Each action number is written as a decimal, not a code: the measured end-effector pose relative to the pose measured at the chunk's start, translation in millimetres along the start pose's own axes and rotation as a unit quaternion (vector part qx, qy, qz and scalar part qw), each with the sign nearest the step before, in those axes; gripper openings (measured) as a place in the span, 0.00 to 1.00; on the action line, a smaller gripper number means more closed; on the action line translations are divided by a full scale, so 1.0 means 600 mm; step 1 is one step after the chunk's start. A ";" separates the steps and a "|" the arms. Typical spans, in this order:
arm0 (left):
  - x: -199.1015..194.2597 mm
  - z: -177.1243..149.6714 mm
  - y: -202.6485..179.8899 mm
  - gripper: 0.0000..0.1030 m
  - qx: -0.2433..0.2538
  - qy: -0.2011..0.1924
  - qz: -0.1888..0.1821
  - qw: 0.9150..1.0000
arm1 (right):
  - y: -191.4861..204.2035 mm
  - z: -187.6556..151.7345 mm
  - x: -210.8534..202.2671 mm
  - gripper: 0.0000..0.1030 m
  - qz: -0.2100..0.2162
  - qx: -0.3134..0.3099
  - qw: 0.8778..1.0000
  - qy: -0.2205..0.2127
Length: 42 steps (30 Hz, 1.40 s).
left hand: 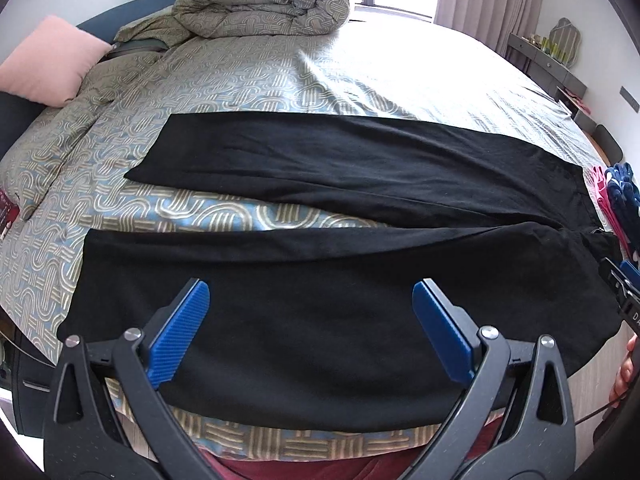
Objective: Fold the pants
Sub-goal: 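Close the left gripper on the trouser leg hem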
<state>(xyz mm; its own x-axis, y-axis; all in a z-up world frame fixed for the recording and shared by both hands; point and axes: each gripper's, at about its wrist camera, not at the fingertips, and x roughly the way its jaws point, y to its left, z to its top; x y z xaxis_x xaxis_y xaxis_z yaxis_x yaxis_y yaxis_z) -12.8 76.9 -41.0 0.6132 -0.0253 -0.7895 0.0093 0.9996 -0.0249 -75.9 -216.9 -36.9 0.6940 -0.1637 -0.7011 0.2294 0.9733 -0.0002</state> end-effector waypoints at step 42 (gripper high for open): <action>0.060 -0.139 0.309 0.07 -0.337 0.106 -0.159 0.922 | -0.267 -0.135 -0.004 0.84 0.024 0.304 0.947 0.104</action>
<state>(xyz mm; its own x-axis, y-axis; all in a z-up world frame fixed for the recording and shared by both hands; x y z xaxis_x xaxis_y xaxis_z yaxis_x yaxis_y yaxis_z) -54.7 260.4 -125.3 0.4953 -0.3883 -0.7771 -0.3744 0.7117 -0.5943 -169.3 -359.2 -92.7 0.5783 -0.0245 -0.8155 0.5957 0.6956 0.4015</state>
